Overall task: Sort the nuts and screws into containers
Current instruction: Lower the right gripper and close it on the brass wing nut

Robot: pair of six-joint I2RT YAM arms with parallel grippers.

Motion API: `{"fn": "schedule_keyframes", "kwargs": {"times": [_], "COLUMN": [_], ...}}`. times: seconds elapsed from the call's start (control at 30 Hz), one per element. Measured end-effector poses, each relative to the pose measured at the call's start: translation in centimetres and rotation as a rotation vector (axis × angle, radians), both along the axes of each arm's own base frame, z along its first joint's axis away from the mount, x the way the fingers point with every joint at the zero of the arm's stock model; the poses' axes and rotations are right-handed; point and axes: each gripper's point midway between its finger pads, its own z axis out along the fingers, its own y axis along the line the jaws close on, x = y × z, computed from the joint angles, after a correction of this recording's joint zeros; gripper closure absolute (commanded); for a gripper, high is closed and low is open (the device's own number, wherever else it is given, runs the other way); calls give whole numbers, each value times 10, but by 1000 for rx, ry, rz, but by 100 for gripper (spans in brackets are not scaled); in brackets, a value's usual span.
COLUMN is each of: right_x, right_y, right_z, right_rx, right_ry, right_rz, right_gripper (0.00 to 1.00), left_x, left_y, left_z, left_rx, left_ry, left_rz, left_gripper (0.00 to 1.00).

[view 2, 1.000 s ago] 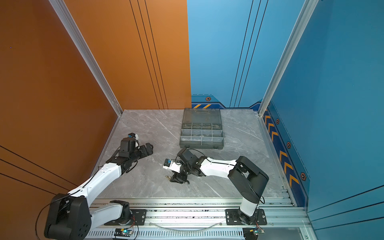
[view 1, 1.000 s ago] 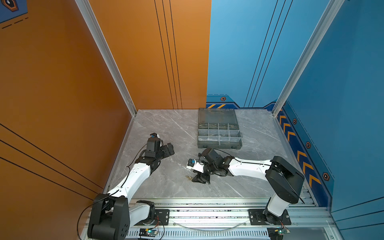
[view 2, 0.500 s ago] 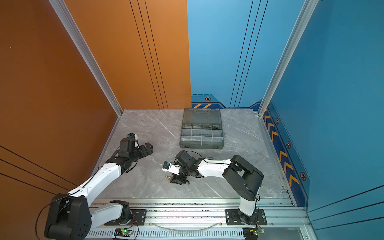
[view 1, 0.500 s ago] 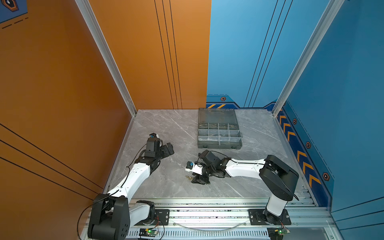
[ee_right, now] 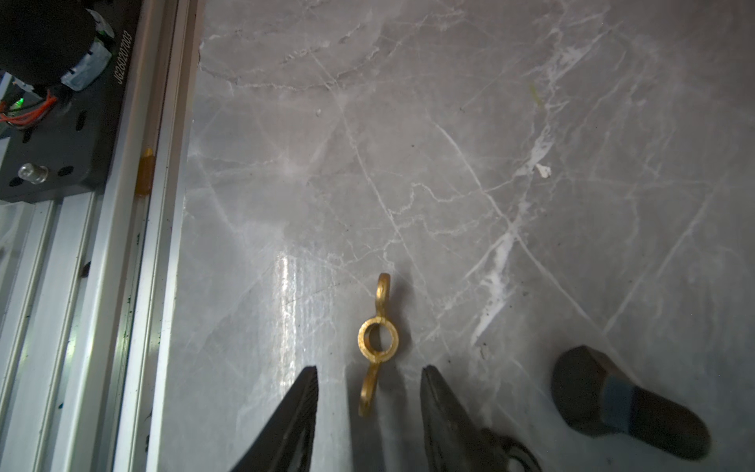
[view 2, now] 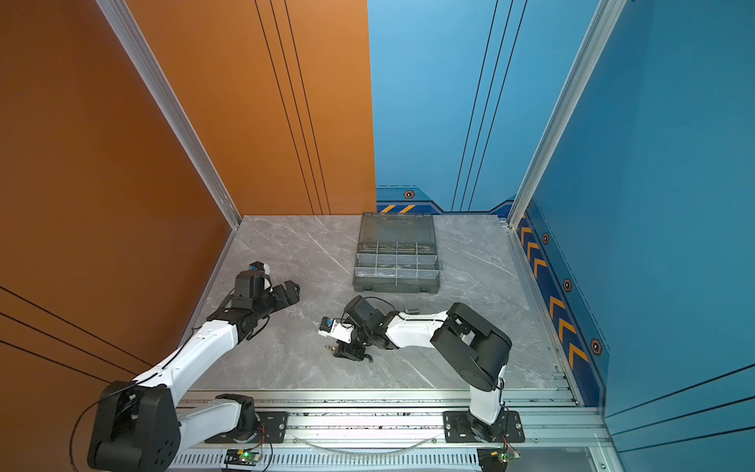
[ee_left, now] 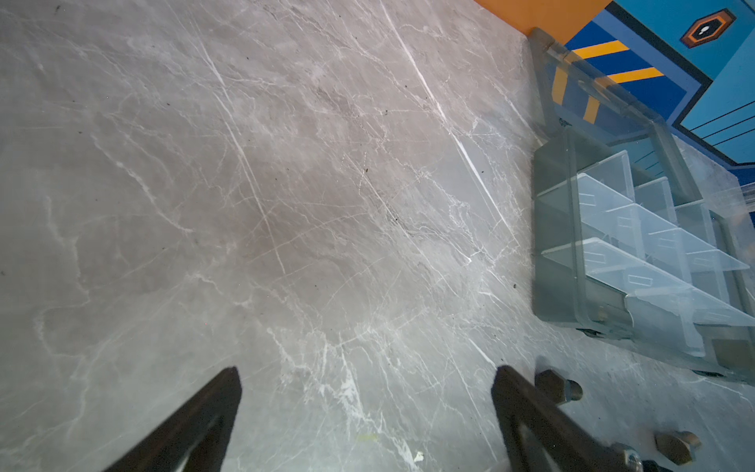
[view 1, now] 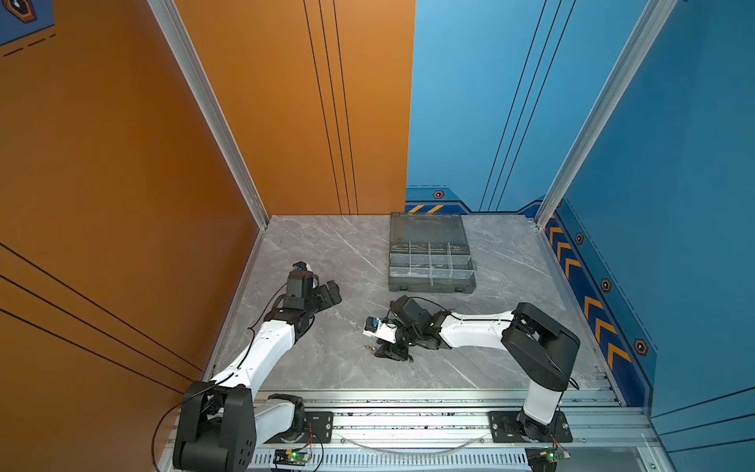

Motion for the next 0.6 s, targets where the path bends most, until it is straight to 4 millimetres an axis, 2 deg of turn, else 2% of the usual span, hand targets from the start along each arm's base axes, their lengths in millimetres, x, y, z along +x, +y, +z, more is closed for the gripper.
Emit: {"fn": "schedule_keyframes", "kwargs": {"times": [0.37,0.6], "right_x": [0,1], "right_y": [0,1], "right_z": [-11,-11], "right_rx": [-16,-8], "right_ry": [16,15], "right_rz": [-4,-10], "right_gripper": [60,64], "left_x": [0,0], "left_y": [1,1], "left_z": [0,-2], "left_rx": [-9,-19], "left_ry": [4,11], "left_rz": [0,-4], "left_gripper": [3,2]}}
